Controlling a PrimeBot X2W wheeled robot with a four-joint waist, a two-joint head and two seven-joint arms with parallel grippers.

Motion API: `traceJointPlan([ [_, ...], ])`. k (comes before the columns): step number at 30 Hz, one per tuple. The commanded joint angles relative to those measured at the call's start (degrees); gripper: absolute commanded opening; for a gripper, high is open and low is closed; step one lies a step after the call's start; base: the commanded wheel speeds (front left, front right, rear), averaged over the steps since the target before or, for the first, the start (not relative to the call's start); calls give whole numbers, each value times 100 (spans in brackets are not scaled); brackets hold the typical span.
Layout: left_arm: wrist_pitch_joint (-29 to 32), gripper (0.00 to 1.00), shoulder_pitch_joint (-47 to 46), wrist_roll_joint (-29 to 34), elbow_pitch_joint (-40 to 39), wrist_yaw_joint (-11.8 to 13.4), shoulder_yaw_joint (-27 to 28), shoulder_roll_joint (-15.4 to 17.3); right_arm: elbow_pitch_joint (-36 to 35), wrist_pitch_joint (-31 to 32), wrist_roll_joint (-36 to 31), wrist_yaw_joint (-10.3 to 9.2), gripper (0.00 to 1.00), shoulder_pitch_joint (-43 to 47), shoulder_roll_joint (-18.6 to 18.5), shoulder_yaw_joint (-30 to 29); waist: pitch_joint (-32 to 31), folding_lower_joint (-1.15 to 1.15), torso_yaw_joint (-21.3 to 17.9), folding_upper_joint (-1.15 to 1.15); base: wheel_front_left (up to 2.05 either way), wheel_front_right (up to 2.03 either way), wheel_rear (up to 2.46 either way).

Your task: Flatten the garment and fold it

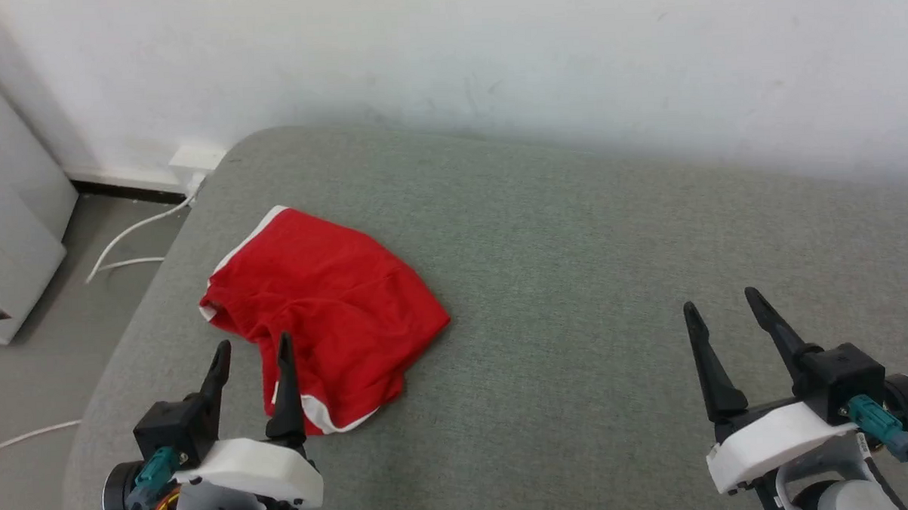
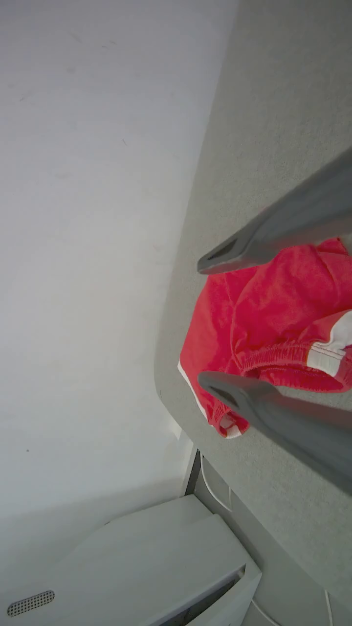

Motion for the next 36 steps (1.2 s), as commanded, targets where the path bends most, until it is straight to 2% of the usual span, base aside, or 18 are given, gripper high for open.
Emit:
traceJointPlan([
  [1, -58, 100, -111, -86, 30, 30, 28, -6, -42, -56, -8, -2, 100, -40, 10, 22, 45, 0, 139, -1, 0, 0, 0],
  [19, -273, 100, -171, -519, 137, 60, 60, -8, -121, -163, -38, -2, 100, -95, 13, 128, 94, 0, 696, -1, 0, 0, 0],
  [28, -369, 100, -366, -598, 201, 51, 44, -9, -179, -164, -51, -3, 100, -167, 15, 190, 254, 0, 730, -1, 0, 0, 0],
  [36, -465, 100, -1144, -624, 339, -178, 66, -10, -250, -126, -96, -3, 100, -310, 17, 255, 525, 0, 632, -1, 0, 0, 0],
])
